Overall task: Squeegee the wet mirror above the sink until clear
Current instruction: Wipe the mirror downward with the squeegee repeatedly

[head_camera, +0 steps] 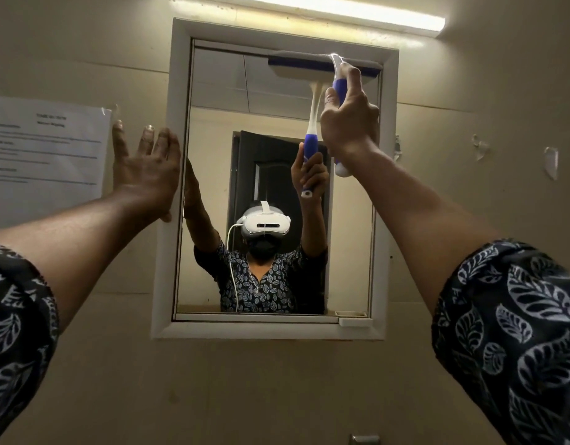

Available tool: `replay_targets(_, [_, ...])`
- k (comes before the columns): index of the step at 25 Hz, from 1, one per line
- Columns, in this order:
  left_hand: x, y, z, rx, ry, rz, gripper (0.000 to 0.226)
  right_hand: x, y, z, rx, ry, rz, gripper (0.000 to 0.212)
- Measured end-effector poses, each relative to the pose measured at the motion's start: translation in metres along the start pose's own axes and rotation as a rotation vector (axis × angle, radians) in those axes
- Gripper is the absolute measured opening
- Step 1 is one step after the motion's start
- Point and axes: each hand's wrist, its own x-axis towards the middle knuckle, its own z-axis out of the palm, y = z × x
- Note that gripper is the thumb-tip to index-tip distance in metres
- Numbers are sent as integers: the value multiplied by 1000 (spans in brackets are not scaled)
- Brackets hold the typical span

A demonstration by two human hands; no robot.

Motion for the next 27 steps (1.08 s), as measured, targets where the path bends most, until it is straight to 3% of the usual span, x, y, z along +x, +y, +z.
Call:
replay_targets(6, [0, -2, 0, 0, 7, 10, 131, -54, 20, -1, 84, 10, -24, 42])
replay_targets(14, [-1, -2, 1, 1, 25, 13, 130, -246, 76, -11, 96, -93, 25, 48])
replay_targets(19, [0, -2, 0, 15, 19, 26, 130, -357, 83, -33, 81, -181, 169, 52])
replay_targets(24, [-1, -2, -2, -1, 21, 29, 127, -389, 67, -43, 58, -207, 227, 44])
replay_targets(27, [-3, -3, -3, -11, 24, 29, 127, -396, 58, -49, 12, -255, 275, 61])
